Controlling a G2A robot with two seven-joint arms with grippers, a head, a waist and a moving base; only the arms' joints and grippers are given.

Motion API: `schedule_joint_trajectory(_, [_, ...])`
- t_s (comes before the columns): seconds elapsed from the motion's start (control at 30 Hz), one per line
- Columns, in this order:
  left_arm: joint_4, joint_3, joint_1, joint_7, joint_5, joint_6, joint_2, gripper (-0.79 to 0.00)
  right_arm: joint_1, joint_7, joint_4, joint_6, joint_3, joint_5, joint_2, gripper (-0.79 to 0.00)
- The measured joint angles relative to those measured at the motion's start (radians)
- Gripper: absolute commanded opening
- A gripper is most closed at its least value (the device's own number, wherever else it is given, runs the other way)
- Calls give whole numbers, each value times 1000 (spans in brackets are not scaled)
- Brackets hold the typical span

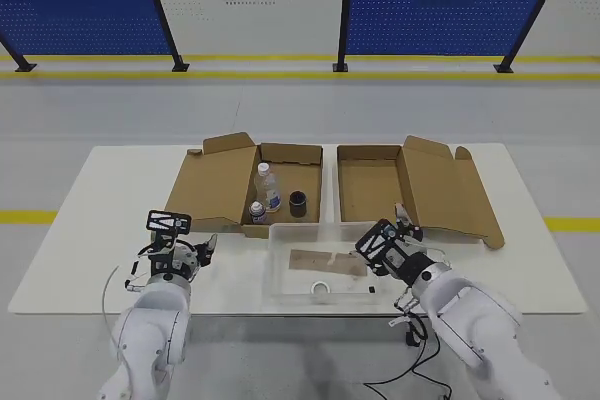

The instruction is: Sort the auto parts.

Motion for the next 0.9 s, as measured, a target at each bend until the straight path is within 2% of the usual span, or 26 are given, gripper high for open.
schedule_joint_trajectory(0.17, [0,0,0,0,0,0,0,0,77,89,59,23,-70,-9,-13,0])
schedule_joint_trajectory(0.47, [0,0,0,0,0,0,0,0,189,256,196,176,-187,101,-53,0])
schedule_joint_trajectory(0.6, [0,0,0,0,0,0,0,0,231,268,277,236,-221,137,-69,0])
schedule_joint_trajectory(0.9, [0,0,0,0,0,0,0,0,283,286,351,227,-266,161,-87,0])
